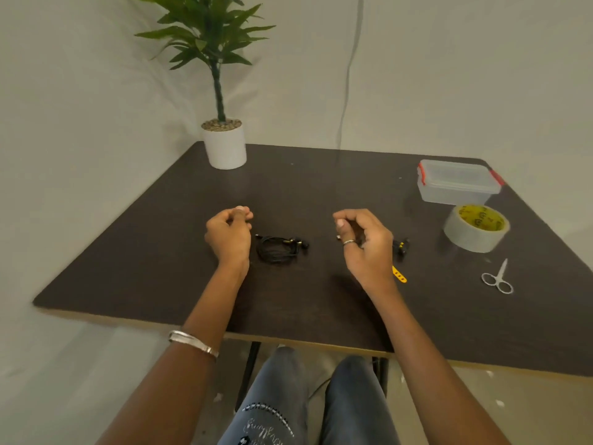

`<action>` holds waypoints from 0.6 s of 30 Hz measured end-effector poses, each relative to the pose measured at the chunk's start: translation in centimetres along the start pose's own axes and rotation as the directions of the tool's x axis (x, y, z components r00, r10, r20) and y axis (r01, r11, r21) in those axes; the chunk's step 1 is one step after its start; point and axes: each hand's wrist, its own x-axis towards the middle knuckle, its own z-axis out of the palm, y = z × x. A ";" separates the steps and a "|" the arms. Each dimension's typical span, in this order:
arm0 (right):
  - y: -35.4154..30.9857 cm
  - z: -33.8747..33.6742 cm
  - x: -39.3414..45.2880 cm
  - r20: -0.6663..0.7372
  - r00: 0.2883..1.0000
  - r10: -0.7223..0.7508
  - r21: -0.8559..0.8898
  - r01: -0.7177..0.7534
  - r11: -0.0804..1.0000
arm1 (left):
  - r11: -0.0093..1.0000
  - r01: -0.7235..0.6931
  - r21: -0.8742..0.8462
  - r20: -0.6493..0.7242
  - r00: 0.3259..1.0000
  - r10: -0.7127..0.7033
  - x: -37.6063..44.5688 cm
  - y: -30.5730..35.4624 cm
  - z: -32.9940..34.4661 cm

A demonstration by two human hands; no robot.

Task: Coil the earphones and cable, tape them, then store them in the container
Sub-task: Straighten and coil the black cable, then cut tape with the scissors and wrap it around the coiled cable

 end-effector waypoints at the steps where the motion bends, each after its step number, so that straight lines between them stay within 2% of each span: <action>1: 0.0 -1.2 0.2 -0.051 0.999 -0.012 -0.034 0.010 0.999 | 0.999 -0.049 0.008 -0.006 0.999 0.049 -0.8 0.4 0.4; 3: 0.9 -4.4 0.9 -0.188 0.982 0.004 -0.143 -0.031 0.989 | 0.993 -0.122 -0.009 0.063 0.991 0.122 -2.4 1.3 1.8; 5: 2.8 -8.3 1.9 -0.322 0.944 0.073 -0.291 -0.172 0.941 | 0.988 -0.150 -0.029 0.185 0.971 0.152 -3.7 2.2 4.1; 6: 3.9 -10.3 2.5 -0.347 0.930 0.120 -0.396 -0.262 0.880 | 0.987 -0.157 -0.029 0.252 0.955 0.159 -4.3 2.6 5.3; 8: 5.6 -13.4 3.4 -0.304 0.911 0.278 -0.631 -0.411 0.658 | 0.985 -0.173 -0.021 0.370 0.914 0.168 -5.5 3.3 7.4; 9: 6.1 -14.4 3.6 -0.257 0.891 0.374 -0.718 -0.435 0.544 | 0.984 -0.180 -0.013 0.421 0.891 0.169 -6.1 3.5 8.4; 11: 7.0 -15.6 3.8 -0.169 0.847 0.503 -0.801 -0.416 0.431 | 0.982 -0.188 0.022 0.511 0.846 0.151 -7.0 3.6 10.3; 15: 7.9 -16.0 4.1 -0.114 0.843 0.526 -0.827 -0.374 0.420 | 0.974 -0.214 0.072 0.619 0.776 0.125 -7.6 3.3 13.3; 18: 7.5 -15.1 4.8 -0.109 0.878 0.466 -0.779 -0.367 0.508 | 0.964 -0.257 0.073 0.696 0.705 0.136 -7.3 3.0 14.5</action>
